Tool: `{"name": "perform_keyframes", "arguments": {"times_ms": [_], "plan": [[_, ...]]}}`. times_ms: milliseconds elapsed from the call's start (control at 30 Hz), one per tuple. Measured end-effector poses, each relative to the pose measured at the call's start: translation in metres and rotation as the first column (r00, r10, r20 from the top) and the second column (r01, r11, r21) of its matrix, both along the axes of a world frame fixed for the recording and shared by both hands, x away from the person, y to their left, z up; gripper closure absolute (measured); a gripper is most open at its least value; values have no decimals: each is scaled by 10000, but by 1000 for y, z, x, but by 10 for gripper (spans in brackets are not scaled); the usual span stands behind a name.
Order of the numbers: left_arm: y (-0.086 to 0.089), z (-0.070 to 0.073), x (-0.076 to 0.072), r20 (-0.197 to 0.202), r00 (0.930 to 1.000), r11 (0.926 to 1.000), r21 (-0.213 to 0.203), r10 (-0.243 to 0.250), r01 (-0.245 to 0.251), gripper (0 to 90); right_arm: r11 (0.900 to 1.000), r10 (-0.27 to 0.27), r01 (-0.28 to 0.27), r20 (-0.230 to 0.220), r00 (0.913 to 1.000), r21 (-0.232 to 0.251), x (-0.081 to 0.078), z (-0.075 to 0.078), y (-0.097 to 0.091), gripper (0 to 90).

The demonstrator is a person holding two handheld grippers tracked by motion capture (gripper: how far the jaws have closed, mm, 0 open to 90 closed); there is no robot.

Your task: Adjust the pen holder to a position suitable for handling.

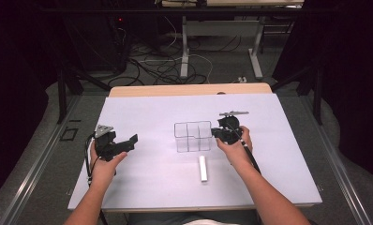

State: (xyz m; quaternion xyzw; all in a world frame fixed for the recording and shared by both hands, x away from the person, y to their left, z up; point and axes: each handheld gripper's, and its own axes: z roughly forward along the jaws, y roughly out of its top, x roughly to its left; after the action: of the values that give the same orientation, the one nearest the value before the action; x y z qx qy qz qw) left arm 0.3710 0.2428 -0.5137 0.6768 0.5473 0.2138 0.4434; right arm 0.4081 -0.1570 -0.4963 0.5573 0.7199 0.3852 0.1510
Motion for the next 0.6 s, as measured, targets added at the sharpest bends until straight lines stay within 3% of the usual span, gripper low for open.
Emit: {"name": "perform_keyframes", "arguments": {"times_ms": [167, 333, 600], "plan": [[0, 0, 1, -38, 9999, 9998, -124, -155, 154, 52, 9998, 175, -175, 188, 9997, 29, -4, -1, -6, 771], [-2, -1, 0, -50, 9994, 9994, -95, -337, 337, 52, 9994, 292, -305, 774, 9966, 164, -13, -1, -14, 675], [-9, 2, -4, 94, 9994, 9994, 41, -347, 346, 52, 9936, 1006, -1079, 1746, 9795, 328, -33, 4, -19, 516]]}}
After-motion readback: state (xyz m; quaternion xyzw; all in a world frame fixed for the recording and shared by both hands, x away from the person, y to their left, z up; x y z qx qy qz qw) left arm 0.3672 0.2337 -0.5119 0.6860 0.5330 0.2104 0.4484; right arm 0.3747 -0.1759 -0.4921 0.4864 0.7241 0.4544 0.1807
